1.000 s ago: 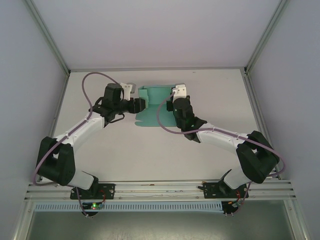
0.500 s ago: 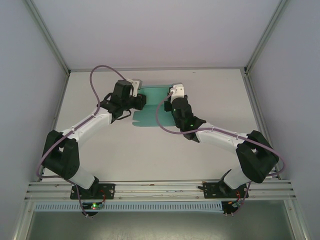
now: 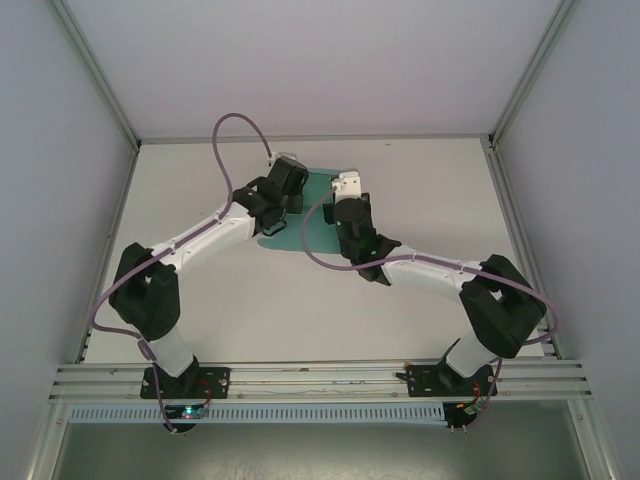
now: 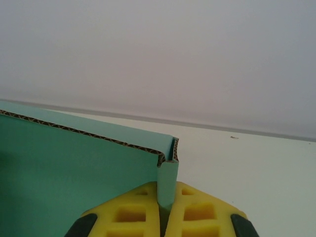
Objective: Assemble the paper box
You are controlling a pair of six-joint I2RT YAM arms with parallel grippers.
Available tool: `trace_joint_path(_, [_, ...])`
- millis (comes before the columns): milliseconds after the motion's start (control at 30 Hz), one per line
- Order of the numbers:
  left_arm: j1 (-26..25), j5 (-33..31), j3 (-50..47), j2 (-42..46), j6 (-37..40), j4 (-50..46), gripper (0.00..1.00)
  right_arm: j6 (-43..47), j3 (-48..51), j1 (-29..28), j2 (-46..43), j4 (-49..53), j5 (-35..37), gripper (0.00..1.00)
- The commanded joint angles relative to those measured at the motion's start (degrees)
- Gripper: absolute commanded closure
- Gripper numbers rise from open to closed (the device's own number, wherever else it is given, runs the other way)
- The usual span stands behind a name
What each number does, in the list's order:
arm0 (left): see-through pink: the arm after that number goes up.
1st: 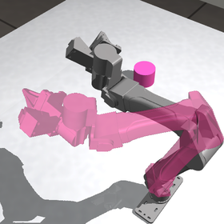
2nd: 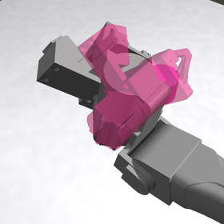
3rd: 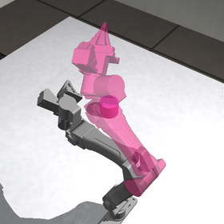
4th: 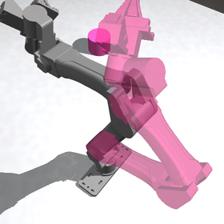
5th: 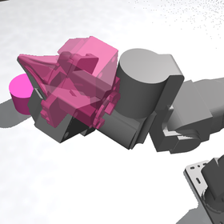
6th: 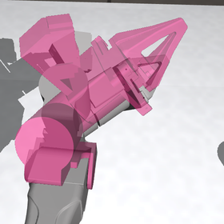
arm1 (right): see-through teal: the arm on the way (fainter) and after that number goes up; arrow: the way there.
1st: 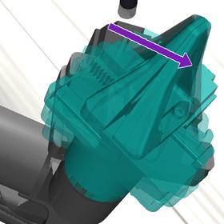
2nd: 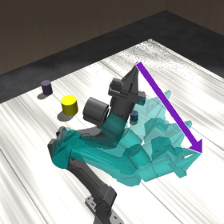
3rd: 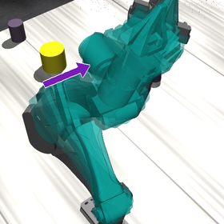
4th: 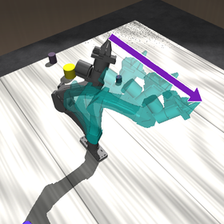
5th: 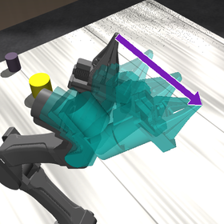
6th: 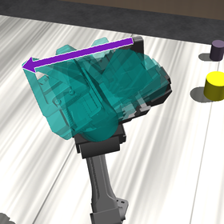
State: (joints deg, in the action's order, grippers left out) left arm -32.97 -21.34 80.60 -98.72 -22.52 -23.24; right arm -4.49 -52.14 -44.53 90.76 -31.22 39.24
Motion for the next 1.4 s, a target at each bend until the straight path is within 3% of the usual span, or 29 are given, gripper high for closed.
trace_joint_path(0, [1.8,-17.5,1.7,-3.0,-4.0,-6.2,1.0,3.9,-1.7,-1.6,-0.5,-1.6,4.6,1.0])
trace_joint_path(67, [2.0,-17.7,2.3,-3.5,-3.5,-6.4,1.0,4.2,-1.6,-1.6,-0.6,-2.1,4.9,1.0])
trace_joint_path(267, [1.8,-27.7,6.7,-5.5,-8.6,-16.1,1.0,4.4,-0.8,-1.7,-1.1,-3.1,5.1,1.0])
trace_joint_path(400, [1.7,-29.4,8.7,-5.3,-10.3,-19.9,1.0,4.4,-0.9,-1.8,-1.0,-3.4,4.7,1.0])
trace_joint_path(433, [1.6,-28.2,8.8,-5.1,-9.6,-19.6,1.0,4.3,-0.9,-1.8,-1.1,-3.6,4.4,1.0])
trace_joint_path(467, [1.6,-25.4,8.1,-4.4,-7.3,-17.7,0.9,4.2,-0.9,-1.8,-1.2,-3.7,4.2,1.0])
trace_joint_path(500, [1.6,-21.1,6.6,-3.4,-3.4,-14.2,0.72,4.1,-0.6,-1.7,-1.3,-4.1,4.0,1.0])
trace_joint_path(667, [1.7,4.3,-3.2,5.6,4.2,0.2,0.52,3.5,-0.3,-1.6,-1.6,-4.4,3.4,1.0])
trace_joint_path(700, [1.7,9.5,-5.3,7.7,4.9,2.9,0.44,3.4,-0.2,-1.5,-1.8,-4.5,3.3,1.0])
trace_joint_path(800, [1.6,15.8,-9.1,12.8,4.9,7.4,0.23,3.0,0.1,-1.3,-1.8,-4.3,3.0,1.0])
trace_joint_path(933, [1.7,17.0,-10.9,16.5,4.4,7.9,0.11,2.3,0.0,-1.2,-1.9,-3.7,2.8,1.0])
trace_joint_path(1200, [2.2,12.7,-12.2,19.5,2.7,3.7,0.13,1.2,-0.8,-0.7,-1.9,-1.5,2.2,1.0])
trace_joint_path(1300, [3.8,14.7,-15.1,23.6,2.2,3.7,0.02,0.8,-0.8,-0.2,-1.9,-1.1,1.6,1.0])
trace_joint_path(1367, [5.4,15.8,-18.0,27.4,1.6,4.5,0.0,0.5,-0.7,0.1,-2.1,-0.9,1.4,1.0])
